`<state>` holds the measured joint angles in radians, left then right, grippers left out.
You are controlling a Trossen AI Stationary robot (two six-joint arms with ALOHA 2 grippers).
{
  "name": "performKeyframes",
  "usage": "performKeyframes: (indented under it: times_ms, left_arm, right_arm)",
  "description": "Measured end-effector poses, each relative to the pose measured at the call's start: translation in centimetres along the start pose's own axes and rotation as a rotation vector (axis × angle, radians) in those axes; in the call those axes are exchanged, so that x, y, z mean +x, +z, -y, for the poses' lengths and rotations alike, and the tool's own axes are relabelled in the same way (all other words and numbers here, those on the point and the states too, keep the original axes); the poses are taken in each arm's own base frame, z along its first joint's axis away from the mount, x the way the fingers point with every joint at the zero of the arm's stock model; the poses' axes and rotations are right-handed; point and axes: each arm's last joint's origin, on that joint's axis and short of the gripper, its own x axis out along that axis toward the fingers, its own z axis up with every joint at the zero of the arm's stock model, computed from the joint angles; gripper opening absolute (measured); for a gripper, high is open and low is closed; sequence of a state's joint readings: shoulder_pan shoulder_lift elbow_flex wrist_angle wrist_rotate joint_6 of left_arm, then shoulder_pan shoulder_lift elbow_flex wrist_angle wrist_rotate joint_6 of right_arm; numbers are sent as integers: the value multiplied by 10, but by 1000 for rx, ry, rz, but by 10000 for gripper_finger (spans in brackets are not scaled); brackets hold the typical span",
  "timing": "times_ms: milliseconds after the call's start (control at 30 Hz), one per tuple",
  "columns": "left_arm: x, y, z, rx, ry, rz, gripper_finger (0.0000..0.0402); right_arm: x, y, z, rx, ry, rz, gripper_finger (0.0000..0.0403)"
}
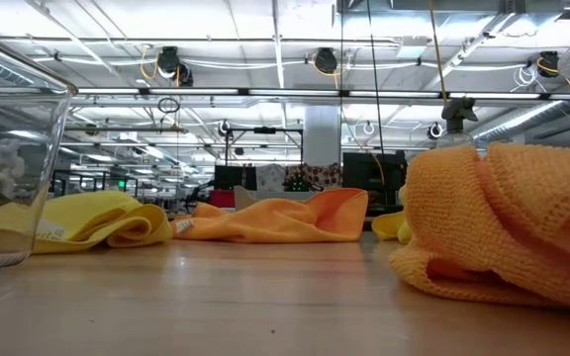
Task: Sort microfiber towel by color & place in baskets
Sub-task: Put the left yellow microfiber cloth into the gray bin
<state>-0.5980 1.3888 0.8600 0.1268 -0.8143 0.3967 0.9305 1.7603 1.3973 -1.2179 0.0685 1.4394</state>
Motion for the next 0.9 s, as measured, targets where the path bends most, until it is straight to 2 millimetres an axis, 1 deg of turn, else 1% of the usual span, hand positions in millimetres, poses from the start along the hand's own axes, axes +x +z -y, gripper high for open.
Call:
performKeyframes:
  times_ms: [133,267,333,433,600,733,800,900]
  left_arm:
    - [0,0,0,0,0,0,288]
    - [0,0,-1,-5,3,1,288]
    - [1,0,-1,-27,6,1,288]
    - [4,0,-5,-70,21,1,288]
    - [13,-5,-14,-81,54,-28,288]
    - [20,-10,-22,-90,84,-56,288]
    - [21,-11,-23,-129,90,-65,288]
    - [22,-15,-22,-147,82,-90,288]
  right_arm:
    - [9,0,-2,-24,31,9,2]
    - [6,1,-1,-31,30,9,1]
    - [-2,2,1,-15,46,10,1]
    - [-20,4,6,11,70,14,1]
    - [-48,4,16,92,15,49,6]
    - [-66,2,18,161,11,77,8]
    - [-73,1,18,203,28,110,8]
    - [-79,1,15,175,59,220,8]
